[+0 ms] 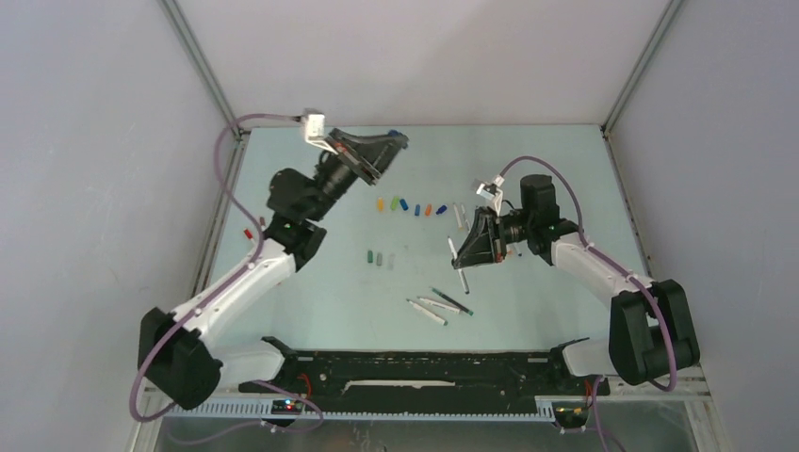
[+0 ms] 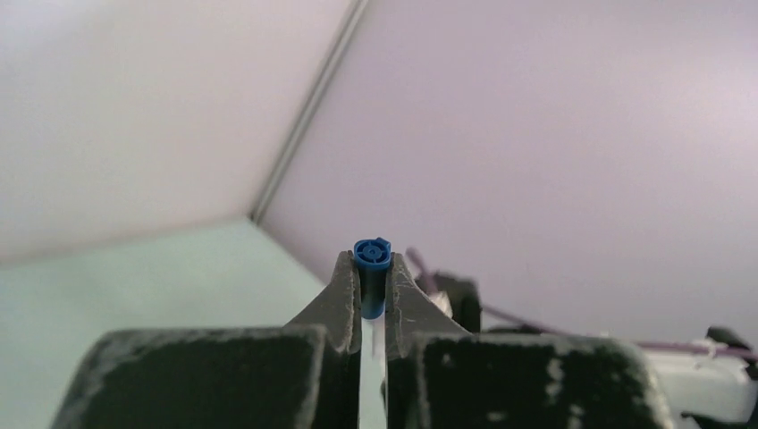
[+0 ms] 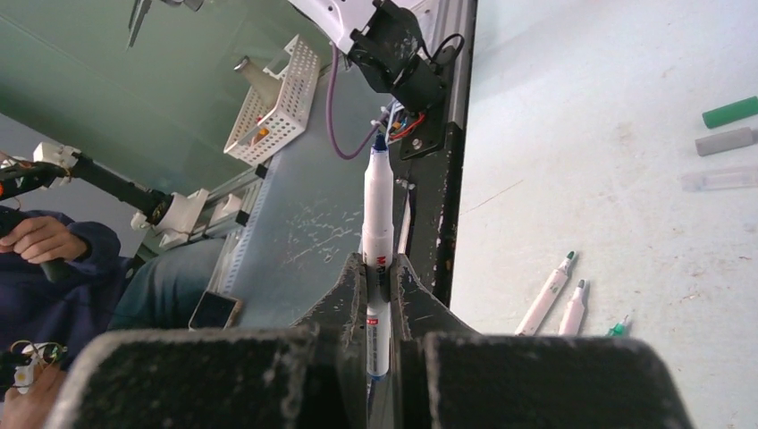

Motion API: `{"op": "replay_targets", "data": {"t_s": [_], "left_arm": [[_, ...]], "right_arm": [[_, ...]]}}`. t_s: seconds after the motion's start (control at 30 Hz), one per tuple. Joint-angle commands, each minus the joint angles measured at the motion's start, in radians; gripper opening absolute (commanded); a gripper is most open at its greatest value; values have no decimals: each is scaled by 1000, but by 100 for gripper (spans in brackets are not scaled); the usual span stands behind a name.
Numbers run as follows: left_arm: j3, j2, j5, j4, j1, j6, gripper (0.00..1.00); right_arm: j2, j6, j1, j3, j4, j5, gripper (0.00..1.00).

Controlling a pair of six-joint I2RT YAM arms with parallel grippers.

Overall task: Open the pen caps
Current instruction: Open the pen cap from the pen, then place the pen at the center of the board.

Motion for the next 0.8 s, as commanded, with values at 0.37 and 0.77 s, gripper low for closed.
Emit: {"op": "replay_targets", "data": {"t_s": [0.37,0.77], "left_arm": [[-258,-356,-64,-239,76,115,4],[-612,-577,-112,-330,77,-26,0]], "right_arm": [[-76,-622,16,150,-666,543,0],[76,-702,112,182,-775,808,0]]}}
